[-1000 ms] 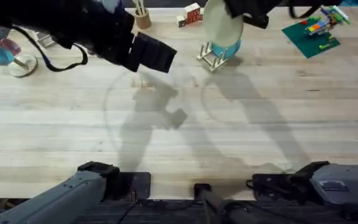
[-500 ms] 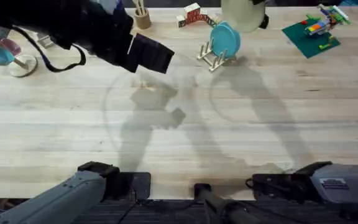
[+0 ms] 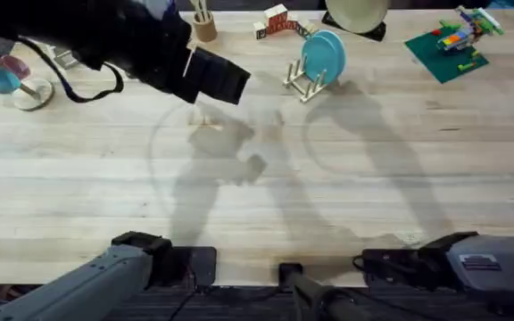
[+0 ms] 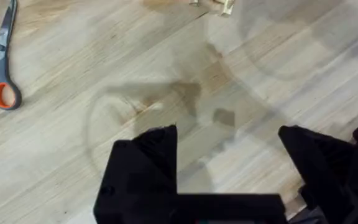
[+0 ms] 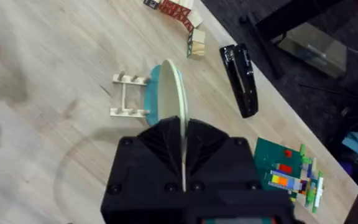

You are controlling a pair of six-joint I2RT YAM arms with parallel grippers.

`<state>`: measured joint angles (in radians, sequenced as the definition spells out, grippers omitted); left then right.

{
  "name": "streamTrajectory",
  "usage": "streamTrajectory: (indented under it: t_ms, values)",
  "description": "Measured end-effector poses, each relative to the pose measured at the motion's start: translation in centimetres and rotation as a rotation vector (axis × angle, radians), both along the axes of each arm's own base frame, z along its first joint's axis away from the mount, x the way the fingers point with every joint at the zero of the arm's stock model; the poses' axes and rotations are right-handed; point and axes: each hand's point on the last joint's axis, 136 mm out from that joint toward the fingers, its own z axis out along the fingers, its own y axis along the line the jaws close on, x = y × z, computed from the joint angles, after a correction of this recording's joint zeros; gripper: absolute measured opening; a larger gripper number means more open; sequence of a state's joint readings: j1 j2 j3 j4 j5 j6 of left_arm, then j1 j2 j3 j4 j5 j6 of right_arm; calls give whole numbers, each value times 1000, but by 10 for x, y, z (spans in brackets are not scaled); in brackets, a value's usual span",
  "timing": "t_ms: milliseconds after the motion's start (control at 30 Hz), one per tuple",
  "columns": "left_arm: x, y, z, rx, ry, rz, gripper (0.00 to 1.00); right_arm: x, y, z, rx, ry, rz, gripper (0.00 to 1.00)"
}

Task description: Pick up the plates from the table one by one and place each into a slot on the dish rack.

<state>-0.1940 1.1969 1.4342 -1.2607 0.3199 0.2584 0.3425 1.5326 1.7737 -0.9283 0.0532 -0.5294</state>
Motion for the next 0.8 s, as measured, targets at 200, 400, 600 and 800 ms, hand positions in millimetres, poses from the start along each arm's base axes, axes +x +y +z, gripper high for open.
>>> streamTrajectory:
  t_ms: [200, 400, 600, 800]
  values:
    - [0, 0, 0, 0, 0, 0, 995, 1, -1, 1, -5, -5, 1, 31]
    - [0, 0, 0, 0, 0, 0, 995, 1, -1, 1, -5, -6, 1, 31]
    - [0, 0, 0, 0, 0, 0, 995, 1, -1, 1, 11, -1, -16, 31]
    - [0, 0, 0, 0, 0, 0, 994, 2, -1, 1, 84, 19, -89, 31]
